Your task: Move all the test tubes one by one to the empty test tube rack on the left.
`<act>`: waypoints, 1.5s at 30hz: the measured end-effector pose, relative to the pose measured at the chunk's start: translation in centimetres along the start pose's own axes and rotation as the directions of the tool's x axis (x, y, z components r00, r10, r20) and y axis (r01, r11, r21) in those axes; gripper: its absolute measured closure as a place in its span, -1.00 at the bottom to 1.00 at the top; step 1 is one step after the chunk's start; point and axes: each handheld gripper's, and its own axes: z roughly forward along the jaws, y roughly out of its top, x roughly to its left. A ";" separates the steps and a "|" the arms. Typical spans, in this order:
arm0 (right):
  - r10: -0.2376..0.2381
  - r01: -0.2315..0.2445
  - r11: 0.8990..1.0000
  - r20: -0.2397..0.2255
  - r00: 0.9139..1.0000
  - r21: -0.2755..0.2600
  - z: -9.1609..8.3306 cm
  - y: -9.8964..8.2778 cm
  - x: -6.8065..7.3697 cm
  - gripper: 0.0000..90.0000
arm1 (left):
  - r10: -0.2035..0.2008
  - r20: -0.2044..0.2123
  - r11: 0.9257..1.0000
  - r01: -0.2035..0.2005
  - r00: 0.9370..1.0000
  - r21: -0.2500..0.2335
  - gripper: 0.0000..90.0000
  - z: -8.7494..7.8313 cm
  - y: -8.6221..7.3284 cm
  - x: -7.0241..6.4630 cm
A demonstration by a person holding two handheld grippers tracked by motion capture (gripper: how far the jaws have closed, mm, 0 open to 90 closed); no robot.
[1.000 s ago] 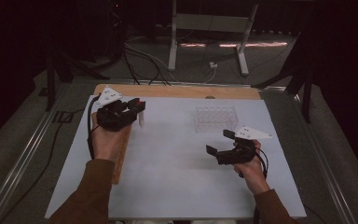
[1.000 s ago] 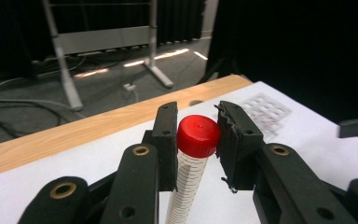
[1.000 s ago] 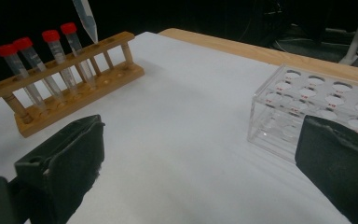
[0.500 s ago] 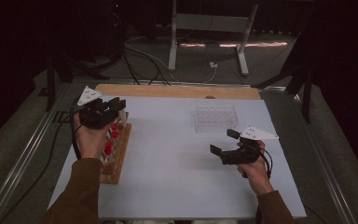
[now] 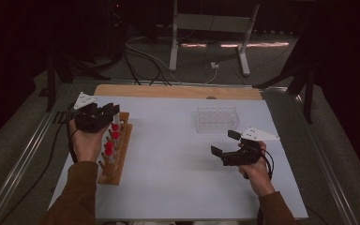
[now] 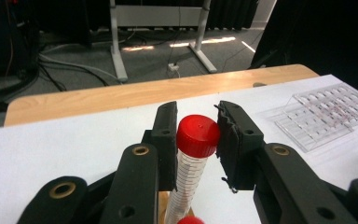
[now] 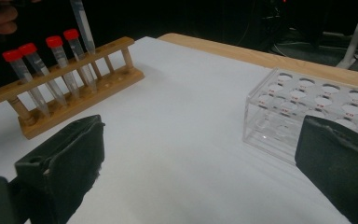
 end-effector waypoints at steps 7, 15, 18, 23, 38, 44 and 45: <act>0.002 -0.002 1.000 0.001 1.000 0.004 0.0 -0.1 0.0 -0.97 | -0.012 0.004 0.999 0.011 1.000 0.053 0.56 0.7 -1.0 0.4; 0.000 0.000 1.000 0.001 1.000 0.006 0.1 -0.1 0.0 -0.97 | -0.023 0.007 0.995 0.023 1.000 0.096 0.56 1.4 -1.9 0.6; 0.000 0.000 1.000 0.002 1.000 0.006 0.0 -0.1 0.0 -0.97 | -0.030 0.009 0.994 0.029 1.000 0.103 0.56 1.4 -2.2 0.8; 0.000 0.000 1.000 0.001 1.000 0.007 0.1 -0.1 0.0 -0.97 | -0.045 0.012 0.993 0.043 0.999 0.109 0.55 1.6 -2.4 1.0; 0.000 0.000 1.000 0.002 1.000 0.008 0.1 -0.2 0.0 -0.97 | -0.080 0.027 0.990 0.076 0.996 0.117 0.54 2.0 -3.2 1.5; -0.002 0.002 1.000 0.008 1.000 0.007 0.0 -0.3 0.1 -0.97 | -0.111 0.035 0.990 0.108 0.993 0.090 0.27 1.6 -3.5 1.9; -0.003 0.003 1.000 0.011 1.000 0.005 0.0 -0.3 0.1 -0.97 | -0.112 0.034 0.991 0.109 0.993 0.079 0.20 1.4 -3.5 2.0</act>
